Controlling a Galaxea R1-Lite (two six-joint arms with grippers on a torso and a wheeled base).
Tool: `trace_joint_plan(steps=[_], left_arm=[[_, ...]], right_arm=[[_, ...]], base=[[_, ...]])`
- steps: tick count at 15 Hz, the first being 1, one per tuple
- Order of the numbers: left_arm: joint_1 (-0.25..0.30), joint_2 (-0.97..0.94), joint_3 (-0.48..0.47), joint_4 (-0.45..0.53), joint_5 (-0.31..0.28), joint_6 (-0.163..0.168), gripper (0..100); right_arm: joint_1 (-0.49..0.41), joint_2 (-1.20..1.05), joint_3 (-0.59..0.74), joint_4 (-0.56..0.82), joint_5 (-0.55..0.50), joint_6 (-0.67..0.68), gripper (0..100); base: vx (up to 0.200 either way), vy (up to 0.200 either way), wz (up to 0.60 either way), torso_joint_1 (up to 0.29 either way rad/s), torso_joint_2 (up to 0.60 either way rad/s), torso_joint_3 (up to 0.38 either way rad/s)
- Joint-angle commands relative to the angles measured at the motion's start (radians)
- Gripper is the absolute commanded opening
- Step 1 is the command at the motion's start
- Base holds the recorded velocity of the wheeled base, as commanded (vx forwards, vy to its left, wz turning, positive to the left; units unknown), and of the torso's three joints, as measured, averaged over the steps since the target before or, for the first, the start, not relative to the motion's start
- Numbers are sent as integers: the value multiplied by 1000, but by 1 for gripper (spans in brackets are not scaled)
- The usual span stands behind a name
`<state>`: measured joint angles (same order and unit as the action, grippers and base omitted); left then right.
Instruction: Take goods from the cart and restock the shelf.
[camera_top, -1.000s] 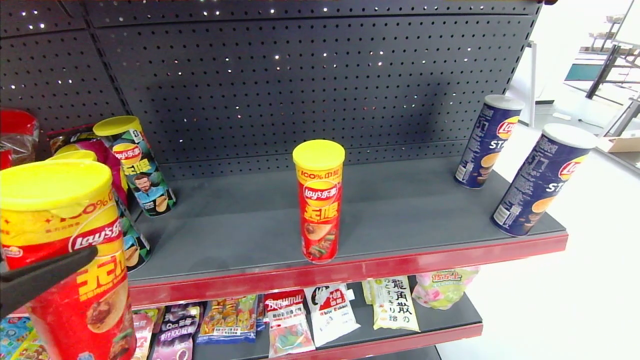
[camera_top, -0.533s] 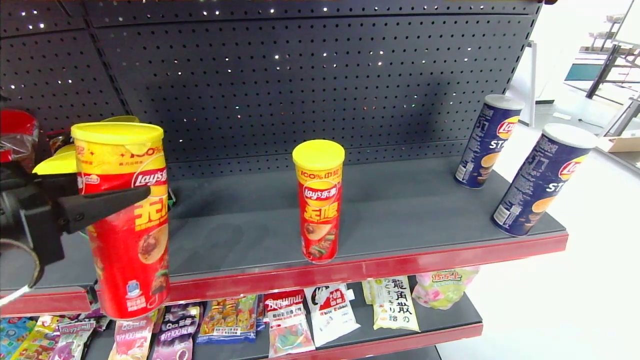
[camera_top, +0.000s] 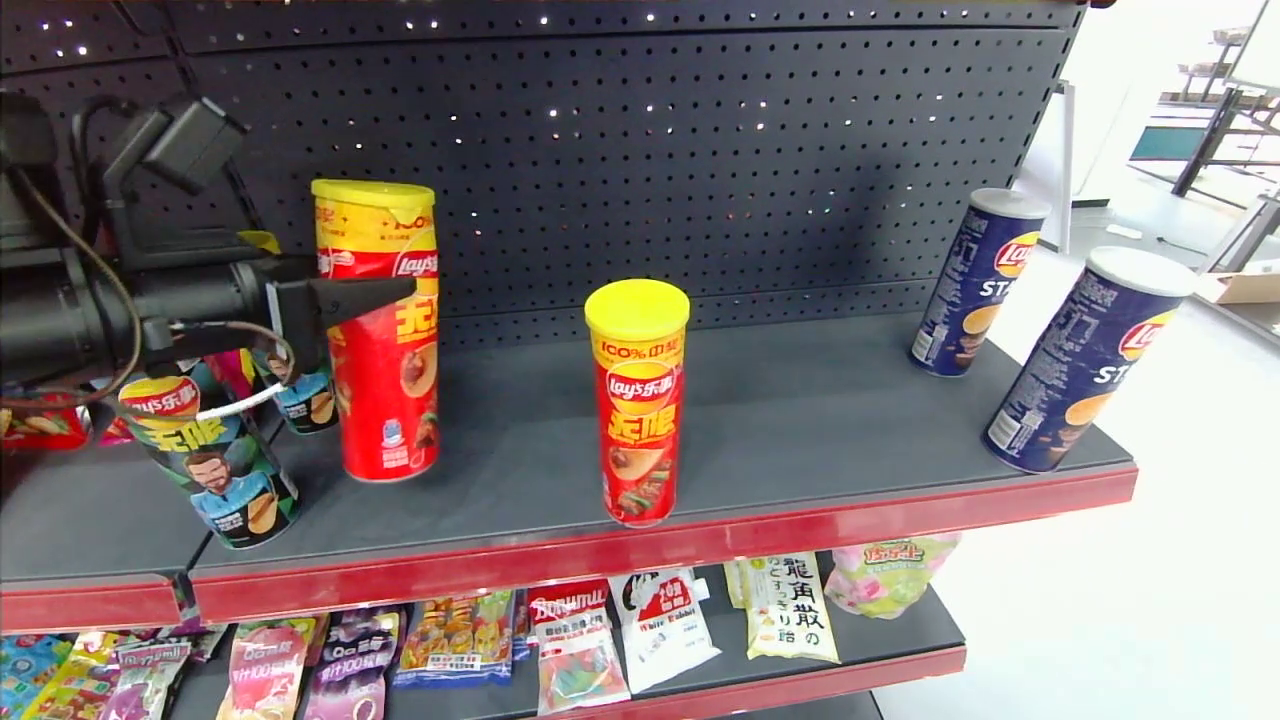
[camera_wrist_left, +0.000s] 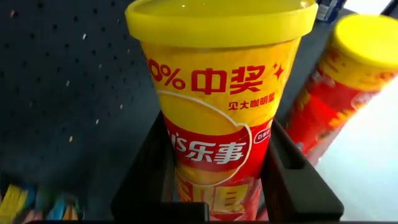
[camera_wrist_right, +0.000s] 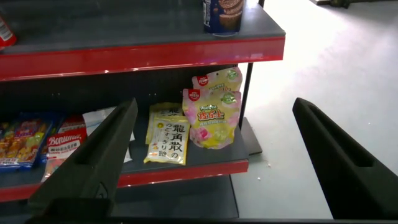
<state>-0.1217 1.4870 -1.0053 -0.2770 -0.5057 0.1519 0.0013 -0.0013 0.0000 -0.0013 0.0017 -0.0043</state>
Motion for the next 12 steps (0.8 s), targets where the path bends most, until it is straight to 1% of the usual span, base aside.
trace_joint_plan(steps=[1, 3, 4, 5, 6, 9, 12], left_arm=[[-19, 141, -113, -11, -11, 0, 0], [-36, 197, -190, -11, -10, -2, 0], [-52, 213, -211, -14, -10, -3, 0], [-67, 230, -228, -24, -10, -12, 0], [-73, 243, -240, -31, -11, -15, 0], [-122, 322, -265, -154, -7, -64, 0], [-139, 384, -331, -168, -5, -71, 0]], right_arm=[[0, 1, 0, 0, 0, 0, 100], [0, 1, 0, 0, 0, 0, 100], [0, 1, 0, 0, 0, 0, 100], [0, 1, 0, 0, 0, 0, 100], [0, 1, 0, 0, 1, 0, 100], [0, 1, 0, 0, 1, 0, 100], [0, 1, 0, 0, 0, 0, 100]], base=[[0, 0, 0, 0, 0, 0], [0, 0, 0, 0, 0, 0], [0, 0, 0, 0, 0, 0], [0, 0, 0, 0, 0, 0], [0, 0, 0, 0, 0, 0], [0, 0, 0, 0, 0, 0], [0, 0, 0, 0, 0, 0]])
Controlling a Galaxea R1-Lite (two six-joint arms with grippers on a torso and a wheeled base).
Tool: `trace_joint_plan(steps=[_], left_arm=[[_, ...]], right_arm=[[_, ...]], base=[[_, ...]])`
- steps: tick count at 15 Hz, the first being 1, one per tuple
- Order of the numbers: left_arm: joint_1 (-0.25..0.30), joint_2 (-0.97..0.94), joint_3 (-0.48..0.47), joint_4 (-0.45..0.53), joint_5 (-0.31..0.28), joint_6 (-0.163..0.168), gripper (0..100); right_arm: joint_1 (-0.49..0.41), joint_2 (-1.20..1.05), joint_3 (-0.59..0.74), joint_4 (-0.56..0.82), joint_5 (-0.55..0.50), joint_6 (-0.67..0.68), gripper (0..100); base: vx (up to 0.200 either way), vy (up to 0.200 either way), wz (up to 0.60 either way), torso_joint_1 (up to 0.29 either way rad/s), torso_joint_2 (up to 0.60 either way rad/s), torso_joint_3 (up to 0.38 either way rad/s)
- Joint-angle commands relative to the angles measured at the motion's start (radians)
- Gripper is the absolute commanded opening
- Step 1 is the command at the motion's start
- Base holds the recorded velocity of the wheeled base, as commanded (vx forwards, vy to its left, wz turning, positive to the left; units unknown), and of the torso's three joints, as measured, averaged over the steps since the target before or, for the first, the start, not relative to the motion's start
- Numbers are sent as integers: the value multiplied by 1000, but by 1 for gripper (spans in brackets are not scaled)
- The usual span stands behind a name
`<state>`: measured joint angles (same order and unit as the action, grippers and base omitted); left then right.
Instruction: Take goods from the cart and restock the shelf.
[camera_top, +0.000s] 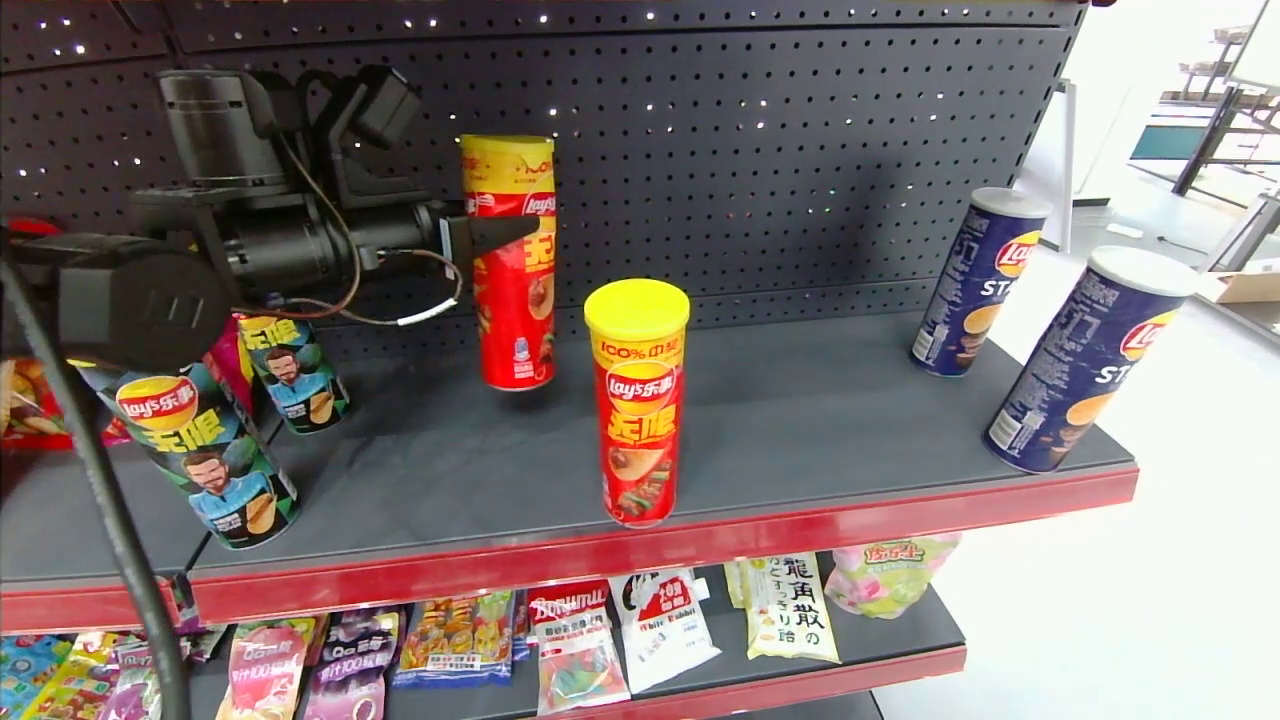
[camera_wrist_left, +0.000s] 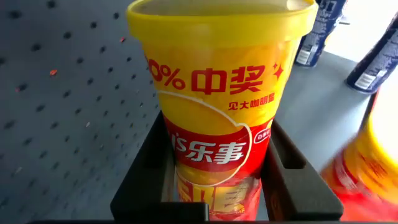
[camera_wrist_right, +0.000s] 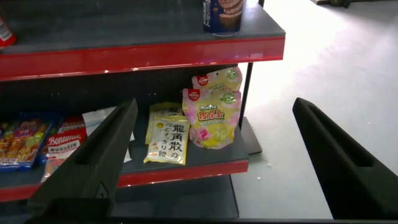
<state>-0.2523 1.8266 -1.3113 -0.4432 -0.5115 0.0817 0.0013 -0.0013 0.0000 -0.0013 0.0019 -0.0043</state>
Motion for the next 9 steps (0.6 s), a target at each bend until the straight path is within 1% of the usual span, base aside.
trace_joint_plan(steps=[1, 3, 4, 7, 9], left_arm=[[-10, 66, -40, -14, 1, 0, 0], [-39, 132, -62, -112, 5, -2, 0], [-51, 160, -68, -146, 7, -2, 0], [-76, 223, -92, -201, 7, -2, 0], [-85, 252, -109, -216, 7, -2, 0]], right_arm=[[0, 1, 0, 0, 0, 0, 100], [0, 1, 0, 0, 0, 0, 100], [0, 1, 0, 0, 0, 0, 100], [0, 1, 0, 0, 0, 0, 100], [0, 1, 0, 0, 0, 0, 100]], base=[[0, 0, 0, 0, 0, 0], [0, 0, 0, 0, 0, 0], [0, 0, 0, 0, 0, 0], [0, 0, 0, 0, 0, 0], [0, 0, 0, 0, 0, 0]])
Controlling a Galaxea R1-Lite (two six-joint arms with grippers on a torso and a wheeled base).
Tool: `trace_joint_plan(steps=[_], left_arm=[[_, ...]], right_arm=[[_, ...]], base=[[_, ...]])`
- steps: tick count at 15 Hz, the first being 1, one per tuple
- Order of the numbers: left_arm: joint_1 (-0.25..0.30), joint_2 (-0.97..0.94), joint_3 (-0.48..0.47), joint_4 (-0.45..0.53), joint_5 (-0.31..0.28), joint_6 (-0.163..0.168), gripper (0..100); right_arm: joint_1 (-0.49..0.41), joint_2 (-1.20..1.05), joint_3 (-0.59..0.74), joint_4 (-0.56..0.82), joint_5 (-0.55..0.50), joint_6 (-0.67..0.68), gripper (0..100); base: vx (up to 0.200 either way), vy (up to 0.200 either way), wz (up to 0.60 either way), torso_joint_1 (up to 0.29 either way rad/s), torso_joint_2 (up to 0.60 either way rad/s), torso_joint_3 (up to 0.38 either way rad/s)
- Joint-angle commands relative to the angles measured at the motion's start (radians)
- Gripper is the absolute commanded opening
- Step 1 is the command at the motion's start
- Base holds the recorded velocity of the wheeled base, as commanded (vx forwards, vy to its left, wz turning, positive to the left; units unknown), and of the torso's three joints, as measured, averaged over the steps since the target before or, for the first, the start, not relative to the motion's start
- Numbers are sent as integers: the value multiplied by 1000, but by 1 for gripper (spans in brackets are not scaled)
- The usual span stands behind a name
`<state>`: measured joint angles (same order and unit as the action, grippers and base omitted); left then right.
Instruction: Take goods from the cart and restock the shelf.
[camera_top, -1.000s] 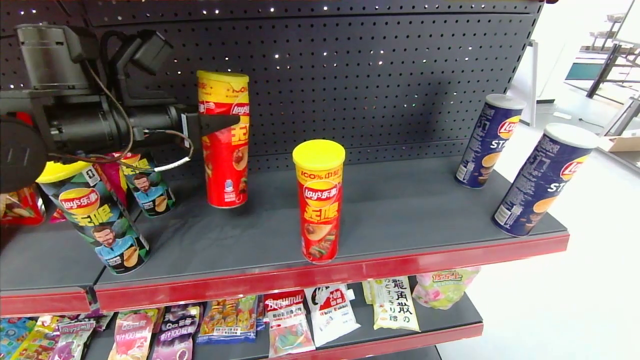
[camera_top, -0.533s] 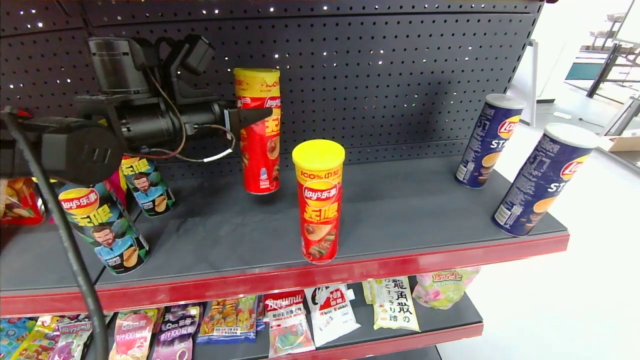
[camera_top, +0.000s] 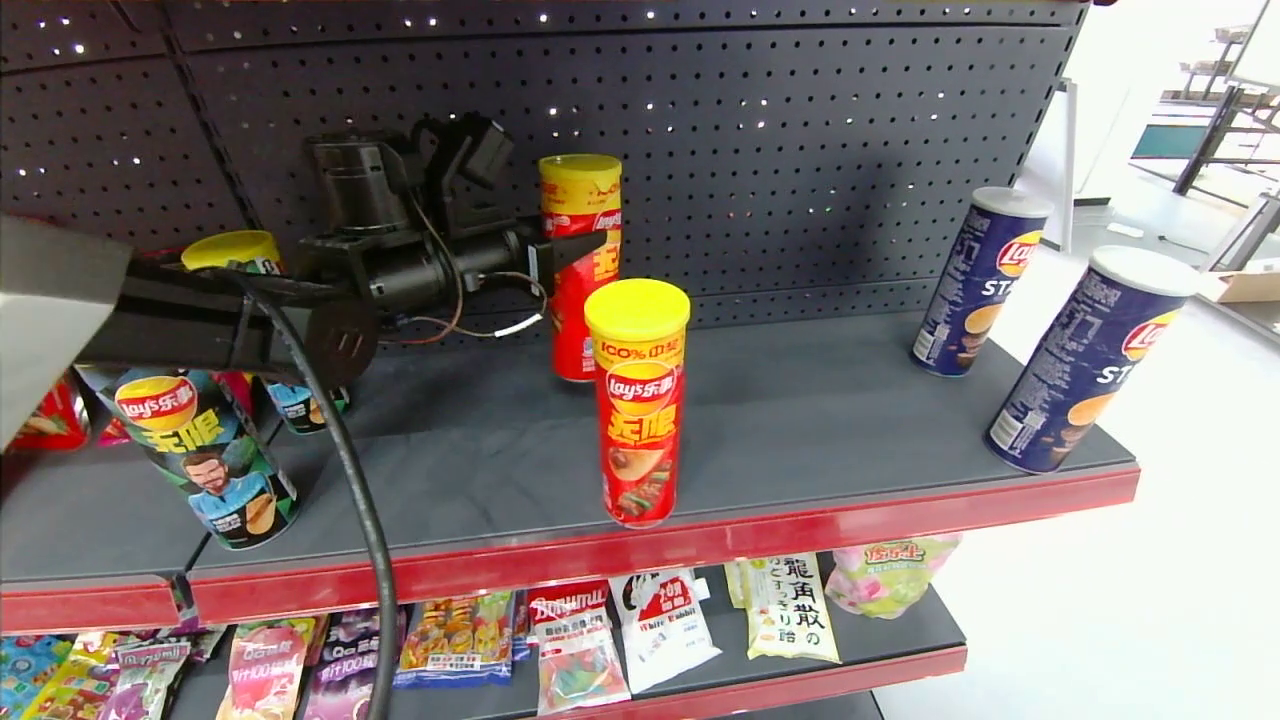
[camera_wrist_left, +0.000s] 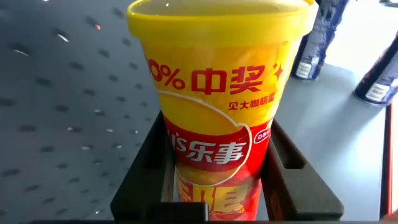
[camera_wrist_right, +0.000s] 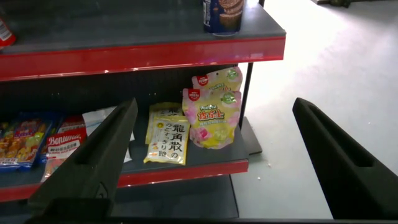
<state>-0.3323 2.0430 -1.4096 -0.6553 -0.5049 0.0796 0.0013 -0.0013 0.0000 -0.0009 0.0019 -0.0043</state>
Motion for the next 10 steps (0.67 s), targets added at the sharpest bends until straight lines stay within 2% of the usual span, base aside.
trace_joint_plan(steps=[1, 3, 8, 10], left_arm=[[-7, 54, -26, -7, 0, 0, 0], [-19, 94, -58, -27, 0, -1, 0], [-53, 158, -115, -86, 0, -53, 0], [-53, 166, -115, -86, 2, -55, 0]], right_arm=[[0, 1, 0, -1, 1, 0, 100], [0, 1, 0, -1, 0, 0, 100], [0, 1, 0, -1, 0, 0, 100], [0, 1, 0, -1, 0, 0, 100]], base=[[0, 0, 0, 0, 0, 0], [0, 0, 0, 0, 0, 0], [0, 0, 0, 0, 0, 0], [0, 0, 0, 0, 0, 0]])
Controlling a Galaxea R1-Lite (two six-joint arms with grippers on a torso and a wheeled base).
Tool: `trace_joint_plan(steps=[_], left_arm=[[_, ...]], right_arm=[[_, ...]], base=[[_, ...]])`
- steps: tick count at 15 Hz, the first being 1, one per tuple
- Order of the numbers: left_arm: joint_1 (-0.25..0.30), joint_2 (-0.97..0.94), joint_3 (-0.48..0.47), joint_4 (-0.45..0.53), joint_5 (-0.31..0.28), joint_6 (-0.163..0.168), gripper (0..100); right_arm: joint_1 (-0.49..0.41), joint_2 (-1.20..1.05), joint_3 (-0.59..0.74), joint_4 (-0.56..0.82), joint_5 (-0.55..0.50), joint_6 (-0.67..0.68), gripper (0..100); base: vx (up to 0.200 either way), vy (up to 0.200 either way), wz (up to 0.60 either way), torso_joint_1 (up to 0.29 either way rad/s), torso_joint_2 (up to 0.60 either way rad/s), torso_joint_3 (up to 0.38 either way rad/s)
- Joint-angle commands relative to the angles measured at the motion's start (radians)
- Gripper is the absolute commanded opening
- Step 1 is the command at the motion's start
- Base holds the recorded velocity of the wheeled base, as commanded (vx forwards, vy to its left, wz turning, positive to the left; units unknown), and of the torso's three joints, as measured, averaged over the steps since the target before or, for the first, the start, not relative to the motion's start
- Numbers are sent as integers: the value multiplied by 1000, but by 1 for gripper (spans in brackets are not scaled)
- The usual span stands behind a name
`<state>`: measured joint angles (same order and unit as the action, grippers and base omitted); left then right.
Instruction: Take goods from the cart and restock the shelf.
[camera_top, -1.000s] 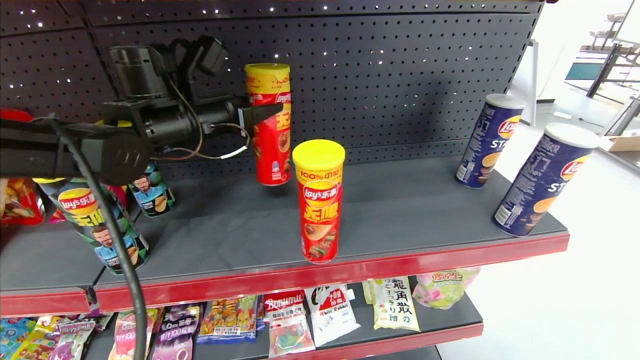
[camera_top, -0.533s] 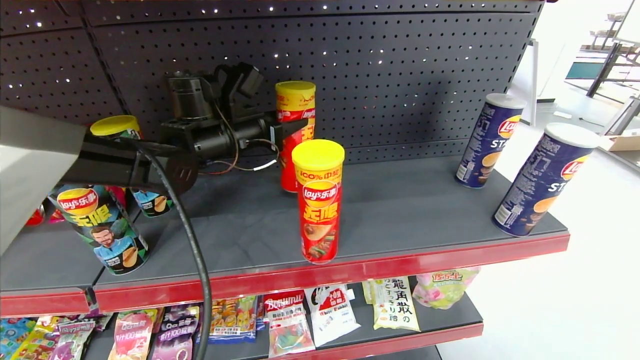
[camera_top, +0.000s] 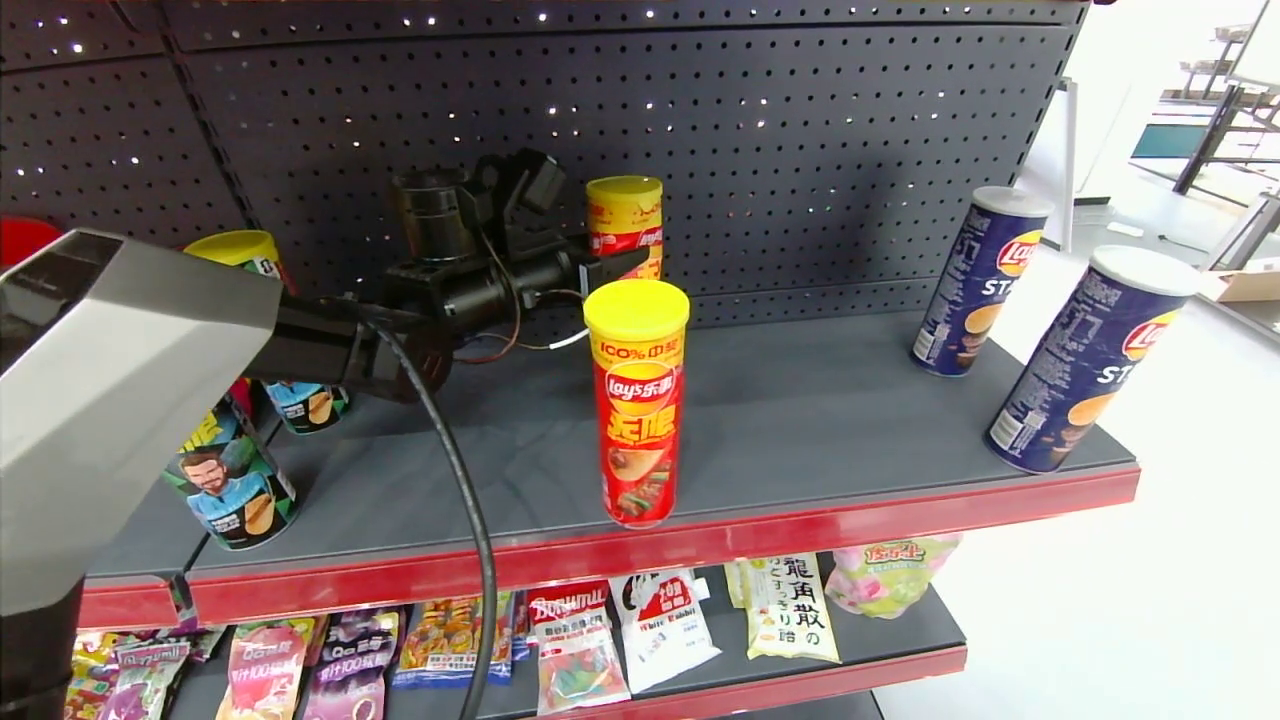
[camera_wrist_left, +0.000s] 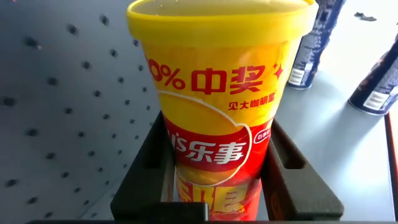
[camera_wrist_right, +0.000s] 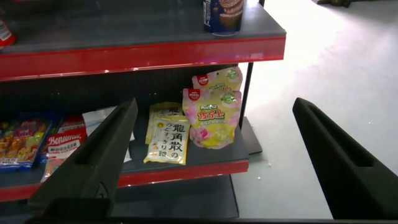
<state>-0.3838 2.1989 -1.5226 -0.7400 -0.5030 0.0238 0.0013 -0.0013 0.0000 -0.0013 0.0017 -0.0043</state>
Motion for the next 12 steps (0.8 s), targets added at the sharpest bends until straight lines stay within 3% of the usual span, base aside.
trace_joint_plan(steps=[1, 12], left_arm=[[-1, 13, -1, -4, 0, 1, 0], [-9, 36, 42, -85, -3, -1, 0]], right_arm=[[0, 1, 0, 0, 1, 0, 100], [0, 1, 0, 0, 1, 0, 100]], base=[[0, 0, 0, 0, 0, 0], [0, 0, 0, 0, 0, 0]])
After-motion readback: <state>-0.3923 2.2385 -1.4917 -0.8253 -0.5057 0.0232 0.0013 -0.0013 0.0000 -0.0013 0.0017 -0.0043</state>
